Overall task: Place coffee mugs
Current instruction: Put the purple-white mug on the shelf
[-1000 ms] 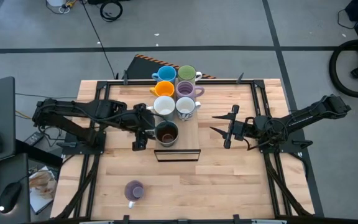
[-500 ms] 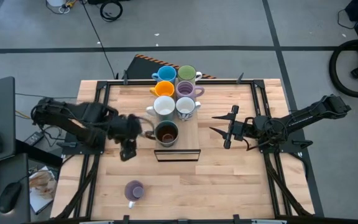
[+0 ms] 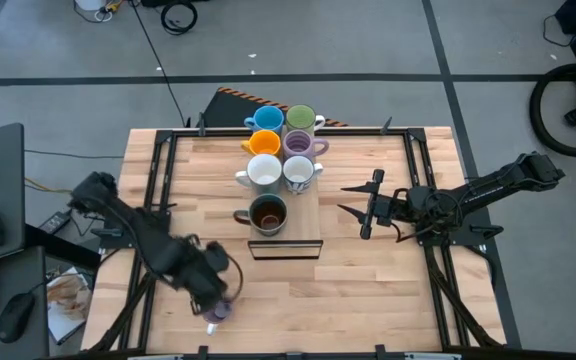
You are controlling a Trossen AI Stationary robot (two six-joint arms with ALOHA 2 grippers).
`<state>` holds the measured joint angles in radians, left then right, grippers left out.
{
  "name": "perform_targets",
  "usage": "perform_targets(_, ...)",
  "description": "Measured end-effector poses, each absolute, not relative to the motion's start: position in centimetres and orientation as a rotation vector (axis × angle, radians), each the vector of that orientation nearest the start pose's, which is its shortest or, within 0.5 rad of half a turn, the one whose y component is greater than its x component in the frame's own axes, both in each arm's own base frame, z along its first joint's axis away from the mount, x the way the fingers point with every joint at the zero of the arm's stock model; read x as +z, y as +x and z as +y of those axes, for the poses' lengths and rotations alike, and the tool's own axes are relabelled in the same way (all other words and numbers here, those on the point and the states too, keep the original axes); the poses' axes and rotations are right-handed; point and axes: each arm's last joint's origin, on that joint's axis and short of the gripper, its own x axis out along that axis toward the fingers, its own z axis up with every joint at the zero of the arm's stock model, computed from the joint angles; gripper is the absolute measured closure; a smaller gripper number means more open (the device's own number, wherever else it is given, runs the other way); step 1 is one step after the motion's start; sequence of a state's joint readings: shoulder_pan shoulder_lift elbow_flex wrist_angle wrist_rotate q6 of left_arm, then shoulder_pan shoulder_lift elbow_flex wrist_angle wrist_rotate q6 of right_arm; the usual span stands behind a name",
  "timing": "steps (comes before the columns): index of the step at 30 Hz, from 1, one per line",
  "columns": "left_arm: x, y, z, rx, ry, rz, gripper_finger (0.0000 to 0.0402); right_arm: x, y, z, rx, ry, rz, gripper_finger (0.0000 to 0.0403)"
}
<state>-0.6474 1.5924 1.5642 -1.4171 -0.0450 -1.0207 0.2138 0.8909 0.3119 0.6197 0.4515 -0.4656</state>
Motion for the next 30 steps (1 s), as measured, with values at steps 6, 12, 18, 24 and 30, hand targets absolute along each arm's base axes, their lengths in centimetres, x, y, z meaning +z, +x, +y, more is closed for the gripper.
perform_targets(6, 28.9, 25.1, -19.2, 0.211, -0.302, 1.532, 0.0228, 23.0, 18.4, 2.7, -0.246, -0.451, 0.003, 0.0194)
perform_targets(12, 27.4, 26.3, -19.3, 0.179, -0.280, 1.590, 0.0241, 23.1, 18.4, 2.7, -0.247, -0.460, -0.003, 0.0194)
perform_targets(18, 27.4, 26.2, -19.4, 0.164, -0.221, 1.570, 0.0257, 23.1, 18.4, 2.7, -0.247, -0.482, 0.000, 0.0194)
perform_targets(24, 24.4, 25.3, -18.8, 0.158, -0.196, 1.658, 0.0260, 23.1, 18.4, 2.7, -0.247, -0.485, 0.001, 0.0194)
perform_targets(30, 22.9, 25.0, -18.5, 0.089, -0.265, 1.578, 0.0260, 23.2, 18.4, 2.7, -0.249, -0.482, -0.006, 0.0194)
